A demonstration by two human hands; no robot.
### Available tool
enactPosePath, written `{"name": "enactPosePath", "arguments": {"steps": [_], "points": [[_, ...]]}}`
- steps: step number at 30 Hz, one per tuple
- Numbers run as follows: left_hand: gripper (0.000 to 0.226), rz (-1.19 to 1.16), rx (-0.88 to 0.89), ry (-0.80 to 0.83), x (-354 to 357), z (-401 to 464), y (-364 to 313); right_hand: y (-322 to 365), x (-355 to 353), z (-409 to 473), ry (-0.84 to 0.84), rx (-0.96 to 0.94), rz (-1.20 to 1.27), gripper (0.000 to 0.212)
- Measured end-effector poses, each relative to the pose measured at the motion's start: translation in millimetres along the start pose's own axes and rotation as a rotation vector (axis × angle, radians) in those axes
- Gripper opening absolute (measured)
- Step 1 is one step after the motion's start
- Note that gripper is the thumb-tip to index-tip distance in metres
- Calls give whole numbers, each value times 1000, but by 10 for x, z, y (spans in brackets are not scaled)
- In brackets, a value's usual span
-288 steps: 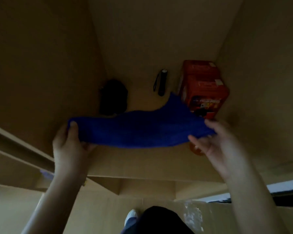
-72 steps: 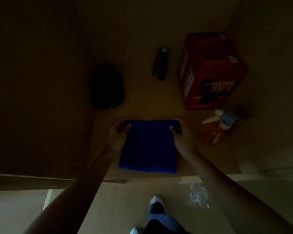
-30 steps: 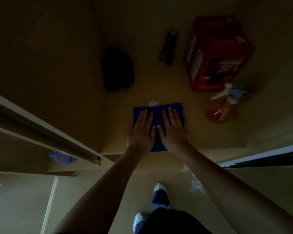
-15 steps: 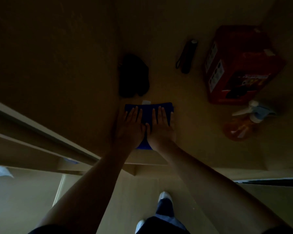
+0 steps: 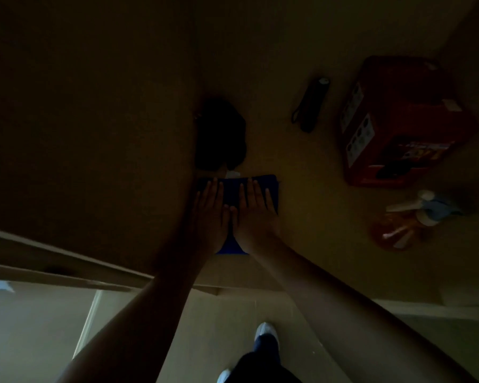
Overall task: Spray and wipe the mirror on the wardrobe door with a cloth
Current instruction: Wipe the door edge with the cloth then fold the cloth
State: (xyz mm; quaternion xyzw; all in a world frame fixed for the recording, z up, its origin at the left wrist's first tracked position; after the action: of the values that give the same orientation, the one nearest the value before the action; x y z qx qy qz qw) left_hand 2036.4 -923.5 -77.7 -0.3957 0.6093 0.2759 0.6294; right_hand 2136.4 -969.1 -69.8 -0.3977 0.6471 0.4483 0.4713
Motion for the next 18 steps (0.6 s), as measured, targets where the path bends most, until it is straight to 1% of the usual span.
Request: {"name": "enactPosePath", "arguments": {"steps": [3,7,11,15,18], "points": [[83,-1,-16,11,21,-6,-18,-28,103,-20,-37,-8,66,58],[80,41,-23,14,70,13,3,-44,148,-9,-76,26,96,72],[78,27,-22,14,74,3,13,-50,170,4,-42,21,92,60],[68,39,-26,24,51,1,11,-43,180,9,-53,16,88,65],[64,33,-25,48,47,-9,0,-62,163,1,19,16,85,59]]}}
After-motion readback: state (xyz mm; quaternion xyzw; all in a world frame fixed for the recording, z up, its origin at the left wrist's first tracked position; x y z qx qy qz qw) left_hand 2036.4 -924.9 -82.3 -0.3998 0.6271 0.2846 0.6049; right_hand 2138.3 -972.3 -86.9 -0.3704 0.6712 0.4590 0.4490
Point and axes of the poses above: each hand's wrist, its own z-axis towards the middle knuckle, its own x-axis out of the palm, y = z × x, the point moved 4 cm from there along z, towards the middle knuckle, and after that the axes turned 4 degrees about z, right-handed, at the moved point
